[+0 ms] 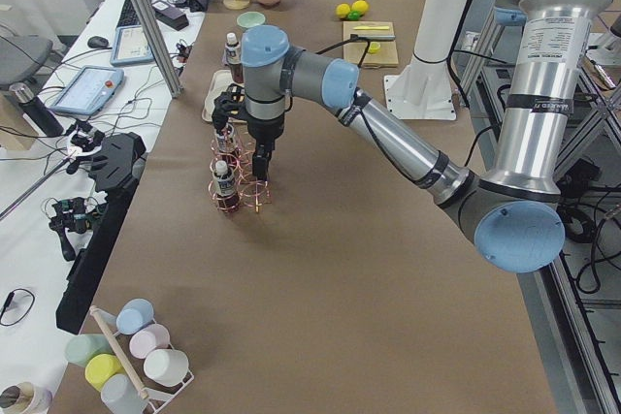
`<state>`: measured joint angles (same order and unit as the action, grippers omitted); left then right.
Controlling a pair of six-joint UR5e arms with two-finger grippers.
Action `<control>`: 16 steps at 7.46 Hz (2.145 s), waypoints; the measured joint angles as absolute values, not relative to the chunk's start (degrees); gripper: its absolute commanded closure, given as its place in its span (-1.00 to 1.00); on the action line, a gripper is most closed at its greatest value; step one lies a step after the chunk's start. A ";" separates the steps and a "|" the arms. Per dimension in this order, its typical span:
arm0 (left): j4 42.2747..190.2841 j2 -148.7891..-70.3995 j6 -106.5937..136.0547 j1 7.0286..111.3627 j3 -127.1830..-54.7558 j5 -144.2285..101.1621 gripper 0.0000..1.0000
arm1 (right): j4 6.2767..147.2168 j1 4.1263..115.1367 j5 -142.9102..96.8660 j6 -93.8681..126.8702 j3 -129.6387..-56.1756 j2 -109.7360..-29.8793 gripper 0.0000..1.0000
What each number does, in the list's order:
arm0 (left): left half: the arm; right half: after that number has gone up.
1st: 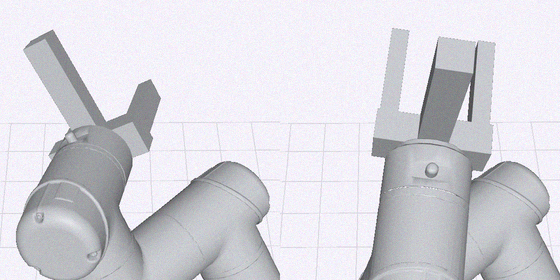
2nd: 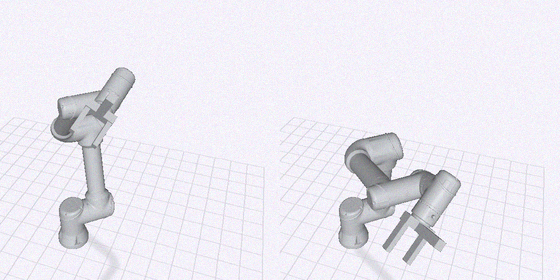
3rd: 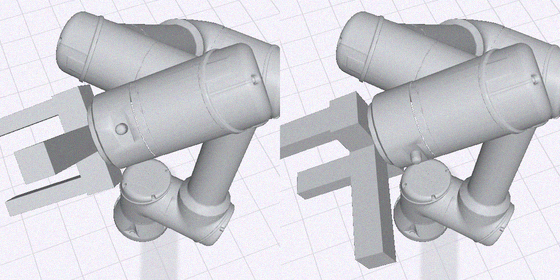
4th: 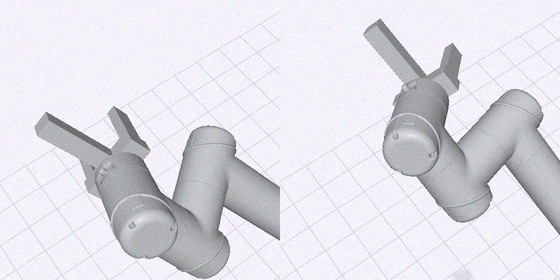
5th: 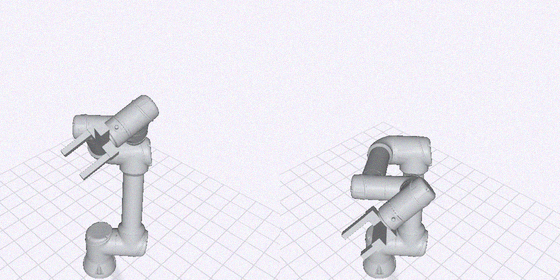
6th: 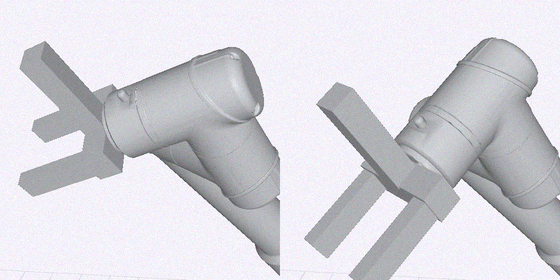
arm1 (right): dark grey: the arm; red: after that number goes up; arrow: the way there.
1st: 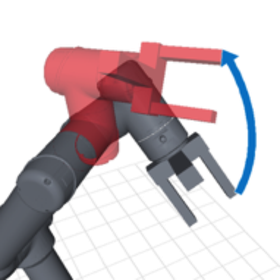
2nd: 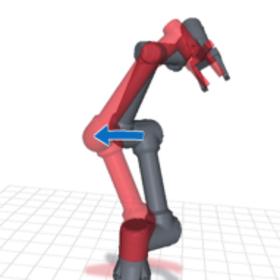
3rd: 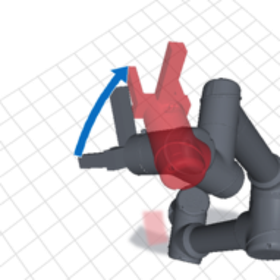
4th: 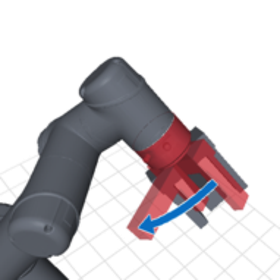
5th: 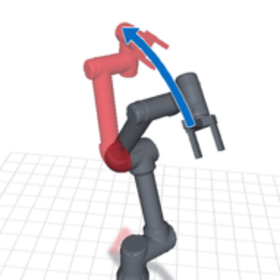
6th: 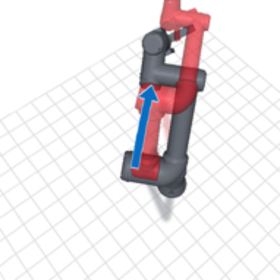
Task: Place tea on tray
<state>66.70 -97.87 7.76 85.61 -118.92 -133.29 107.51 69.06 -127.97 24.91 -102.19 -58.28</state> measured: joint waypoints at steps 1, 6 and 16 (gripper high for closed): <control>66.60 -99.73 6.73 86.61 -115.43 -134.07 -0.93 | 107.49 72.27 -128.84 17.84 -103.34 -63.28 -0.99; 66.10 -102.48 5.63 87.11 -111.14 -134.69 -0.94 | 105.44 90.96 -132.95 -16.10 -101.73 -84.90 -0.99; 77.01 -93.70 -7.81 94.30 -100.57 -136.97 -0.94 | 105.33 96.07 -135.92 -21.01 -101.84 -87.51 -1.00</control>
<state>77.01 -93.70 -7.81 94.30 -100.57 -136.97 105.33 96.07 -135.92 -21.01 -101.84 -87.51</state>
